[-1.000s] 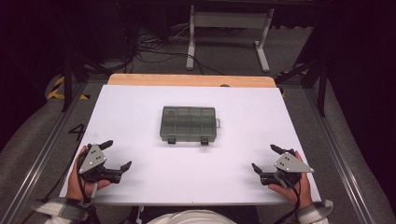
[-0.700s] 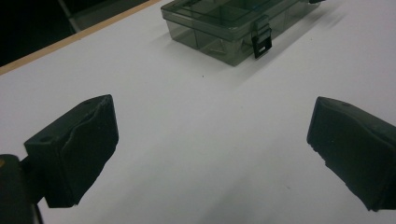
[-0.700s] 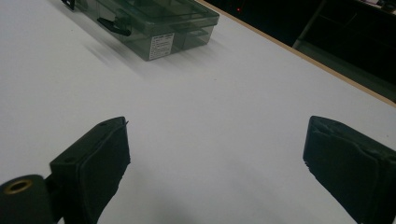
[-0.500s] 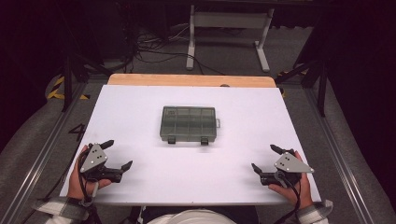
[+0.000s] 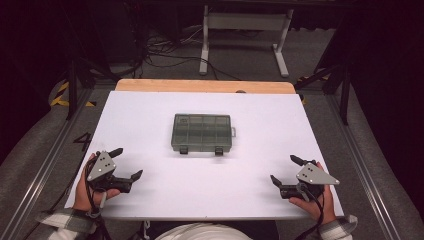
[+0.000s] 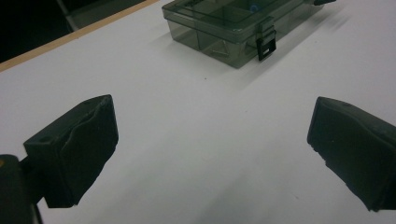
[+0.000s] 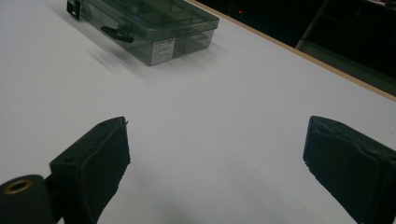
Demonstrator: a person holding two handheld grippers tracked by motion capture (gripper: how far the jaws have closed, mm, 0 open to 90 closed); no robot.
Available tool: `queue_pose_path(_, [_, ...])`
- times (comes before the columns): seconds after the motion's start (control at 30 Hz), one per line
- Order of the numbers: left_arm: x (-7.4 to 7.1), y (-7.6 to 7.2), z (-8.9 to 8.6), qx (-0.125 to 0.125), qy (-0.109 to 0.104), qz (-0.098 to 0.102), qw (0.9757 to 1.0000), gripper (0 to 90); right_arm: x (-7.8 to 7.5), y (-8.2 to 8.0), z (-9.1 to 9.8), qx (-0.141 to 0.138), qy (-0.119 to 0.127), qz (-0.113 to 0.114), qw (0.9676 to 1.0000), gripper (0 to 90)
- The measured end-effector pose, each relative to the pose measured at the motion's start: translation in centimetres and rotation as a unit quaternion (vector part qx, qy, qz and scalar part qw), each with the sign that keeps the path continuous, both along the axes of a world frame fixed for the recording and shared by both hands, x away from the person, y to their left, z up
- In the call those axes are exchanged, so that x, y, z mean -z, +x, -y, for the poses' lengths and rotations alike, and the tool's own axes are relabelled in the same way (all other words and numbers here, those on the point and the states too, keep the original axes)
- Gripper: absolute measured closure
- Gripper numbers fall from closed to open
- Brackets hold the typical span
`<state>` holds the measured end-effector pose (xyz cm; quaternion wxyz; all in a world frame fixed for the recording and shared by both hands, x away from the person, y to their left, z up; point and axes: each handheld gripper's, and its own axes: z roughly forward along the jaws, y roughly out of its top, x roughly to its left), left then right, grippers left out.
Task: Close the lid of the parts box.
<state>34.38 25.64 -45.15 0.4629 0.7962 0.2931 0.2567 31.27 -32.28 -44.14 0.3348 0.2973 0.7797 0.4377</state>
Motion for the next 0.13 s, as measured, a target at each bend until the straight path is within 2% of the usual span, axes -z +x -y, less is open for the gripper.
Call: queue_pose_path(0.13, [-0.05,0.06,0.05,-0.001,-0.002,-0.001,1.0000,2.8,-0.07,-0.06,0.03,-0.001,0.002,0.001,1.0000,7.6])
